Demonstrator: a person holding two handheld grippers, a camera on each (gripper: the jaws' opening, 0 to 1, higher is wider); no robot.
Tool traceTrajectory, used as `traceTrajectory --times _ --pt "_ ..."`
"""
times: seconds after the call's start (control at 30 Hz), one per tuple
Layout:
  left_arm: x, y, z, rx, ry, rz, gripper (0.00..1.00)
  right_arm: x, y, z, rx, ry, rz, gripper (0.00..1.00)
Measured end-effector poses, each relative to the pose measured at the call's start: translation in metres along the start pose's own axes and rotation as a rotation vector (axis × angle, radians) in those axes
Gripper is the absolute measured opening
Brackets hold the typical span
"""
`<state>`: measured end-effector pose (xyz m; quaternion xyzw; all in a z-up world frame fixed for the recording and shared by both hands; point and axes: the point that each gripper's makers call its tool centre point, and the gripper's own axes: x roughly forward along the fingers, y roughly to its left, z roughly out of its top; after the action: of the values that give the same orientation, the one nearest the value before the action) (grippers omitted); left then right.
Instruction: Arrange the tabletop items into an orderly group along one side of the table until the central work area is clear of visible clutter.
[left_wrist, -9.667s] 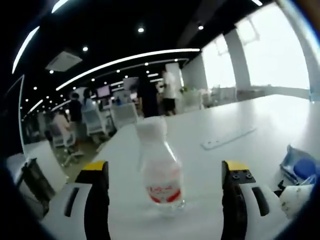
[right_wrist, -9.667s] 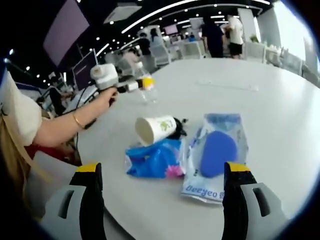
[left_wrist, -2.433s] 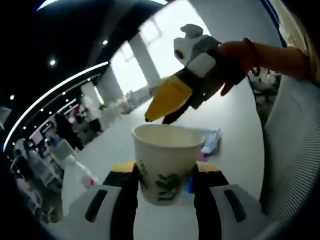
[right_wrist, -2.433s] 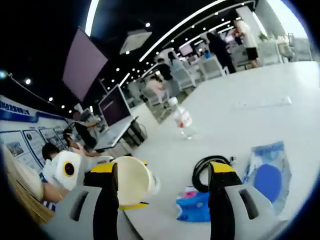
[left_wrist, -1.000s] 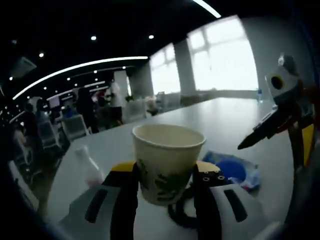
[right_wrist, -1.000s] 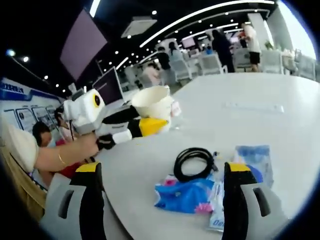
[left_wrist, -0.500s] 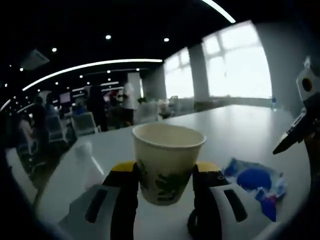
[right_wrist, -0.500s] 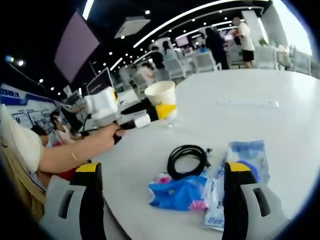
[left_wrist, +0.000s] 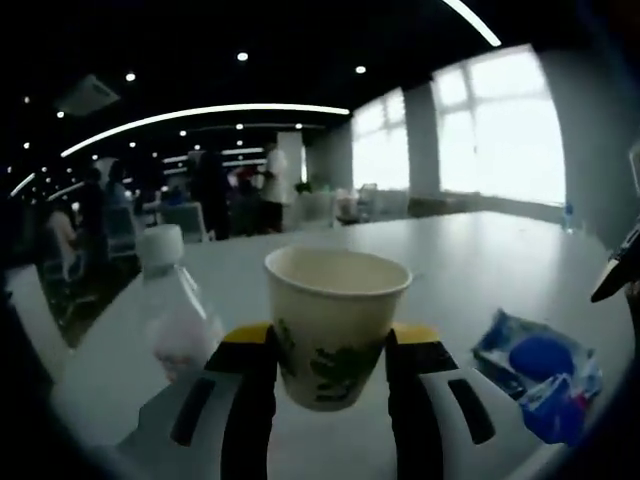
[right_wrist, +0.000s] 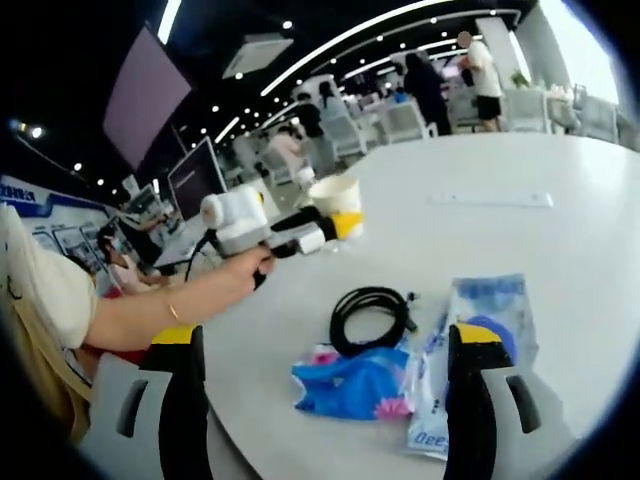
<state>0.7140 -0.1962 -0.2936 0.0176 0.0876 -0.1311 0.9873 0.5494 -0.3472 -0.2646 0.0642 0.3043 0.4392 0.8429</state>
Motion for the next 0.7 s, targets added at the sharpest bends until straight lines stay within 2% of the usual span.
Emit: traceTrajectory --times 0.13,0.23,0.33,0.43,0.6,0.7 --pt "0.008 0.002 -0.008 0.005 0.009 0.014 0.41 0.000 -0.003 -0.002 0.017 0.003 -0.003 1.00" --pt "0.014 -0.001 -0.012 -0.002 0.006 -0.002 0.41 0.000 -0.004 -0.003 0.017 0.005 -0.007 0.99" --pt "0.020 0.001 -0.018 0.015 0.013 0.024 0.41 0.000 -0.006 -0.006 0.014 0.020 -0.015 0.99" --pt "0.024 0.002 -0.025 -0.023 0.017 0.029 0.41 0.003 -0.009 -0.012 0.017 0.040 -0.016 0.99" --pt "0.029 0.003 -0.034 -0.030 0.025 0.036 0.41 0.003 -0.008 -0.012 0.024 0.043 -0.007 0.99" --pt "0.032 0.003 -0.035 0.031 0.024 0.034 0.41 0.003 -0.009 -0.012 0.026 0.046 -0.011 0.99"
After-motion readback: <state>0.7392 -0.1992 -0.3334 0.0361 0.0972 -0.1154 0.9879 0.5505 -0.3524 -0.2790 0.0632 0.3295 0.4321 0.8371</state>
